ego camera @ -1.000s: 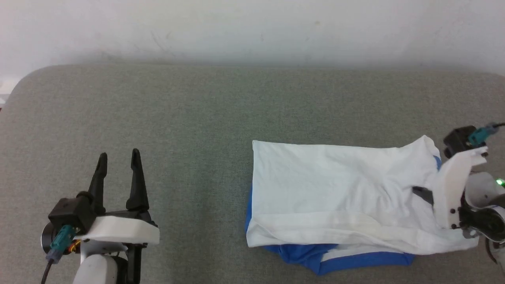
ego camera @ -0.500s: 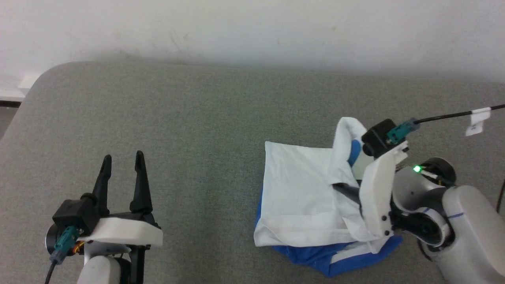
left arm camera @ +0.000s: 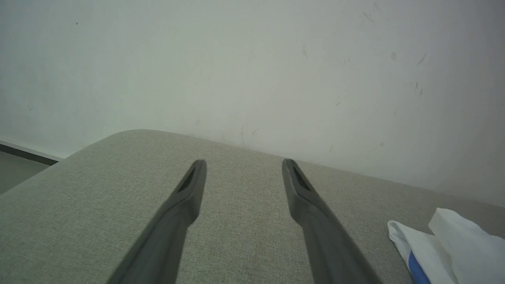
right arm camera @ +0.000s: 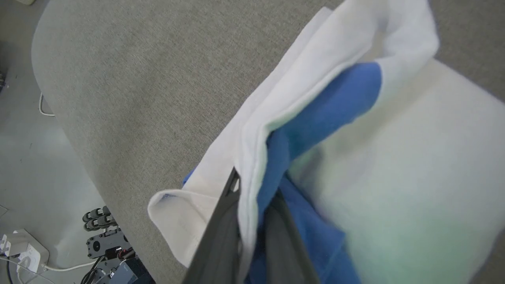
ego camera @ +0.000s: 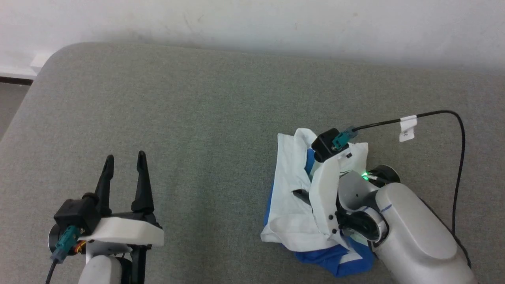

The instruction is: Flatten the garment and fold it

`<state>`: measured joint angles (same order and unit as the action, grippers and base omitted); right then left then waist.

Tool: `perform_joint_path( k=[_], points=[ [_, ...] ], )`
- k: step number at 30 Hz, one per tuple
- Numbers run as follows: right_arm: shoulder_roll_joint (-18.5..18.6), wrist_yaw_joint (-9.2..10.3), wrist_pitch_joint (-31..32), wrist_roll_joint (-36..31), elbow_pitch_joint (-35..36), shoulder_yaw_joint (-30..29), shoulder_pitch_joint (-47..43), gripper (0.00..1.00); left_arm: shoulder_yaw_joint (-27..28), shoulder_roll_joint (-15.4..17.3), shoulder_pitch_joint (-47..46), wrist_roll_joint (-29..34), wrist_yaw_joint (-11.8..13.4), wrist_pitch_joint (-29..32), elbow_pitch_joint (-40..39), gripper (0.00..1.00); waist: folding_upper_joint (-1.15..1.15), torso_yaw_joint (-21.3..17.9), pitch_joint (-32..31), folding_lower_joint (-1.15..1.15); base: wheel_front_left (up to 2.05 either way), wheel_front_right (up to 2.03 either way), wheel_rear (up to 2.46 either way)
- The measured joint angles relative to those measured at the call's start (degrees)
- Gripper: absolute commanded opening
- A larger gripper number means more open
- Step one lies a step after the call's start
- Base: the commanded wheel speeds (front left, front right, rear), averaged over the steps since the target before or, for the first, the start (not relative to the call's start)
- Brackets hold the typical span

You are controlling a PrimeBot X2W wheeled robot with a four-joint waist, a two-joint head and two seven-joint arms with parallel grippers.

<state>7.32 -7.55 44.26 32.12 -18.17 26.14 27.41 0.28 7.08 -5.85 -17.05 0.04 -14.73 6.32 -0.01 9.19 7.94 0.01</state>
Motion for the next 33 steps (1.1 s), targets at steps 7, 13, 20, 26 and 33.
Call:
perform_joint_path(
  k=[7,13,20,26,33],
  points=[
    [-1.98,0.01,-4.07,-2.85,-8.33,1.79,1.88,1.0,-0.03,-0.85,-0.3,0.01,-0.09,0.0,0.47,1.0,0.0,0.4,0.61,0.0,0.0,0.0,0.0],
    [-3.18,0.01,-6.47,-1.09,-5.59,7.16,3.75,1.0,0.25,-1.01,-0.32,0.45,-0.56,0.0,0.86,1.0,0.0,-0.41,-0.18,0.0,0.0,0.0,0.0],
    [-2.05,0.0,-9.2,1.72,2.91,5.59,4.42,1.0,0.41,-0.99,-0.16,0.53,-0.59,0.0,1.11,1.0,0.0,-2.42,-1.83,0.0,0.0,0.0,0.0],
    [3.8,0.01,-7.97,-4.76,7.16,-5.76,1.71,1.0,0.36,-0.88,-0.04,0.6,-0.79,0.0,1.07,1.0,0.0,-4.23,-3.05,-0.01,0.0,0.0,0.0],
    [3.09,0.02,0.08,-10.61,7.9,-9.46,-7.46,1.0,0.07,-0.9,0.03,0.62,-0.94,0.0,0.81,1.0,0.0,-5.18,-3.03,-0.01,0.0,0.0,0.0]
  ],
)
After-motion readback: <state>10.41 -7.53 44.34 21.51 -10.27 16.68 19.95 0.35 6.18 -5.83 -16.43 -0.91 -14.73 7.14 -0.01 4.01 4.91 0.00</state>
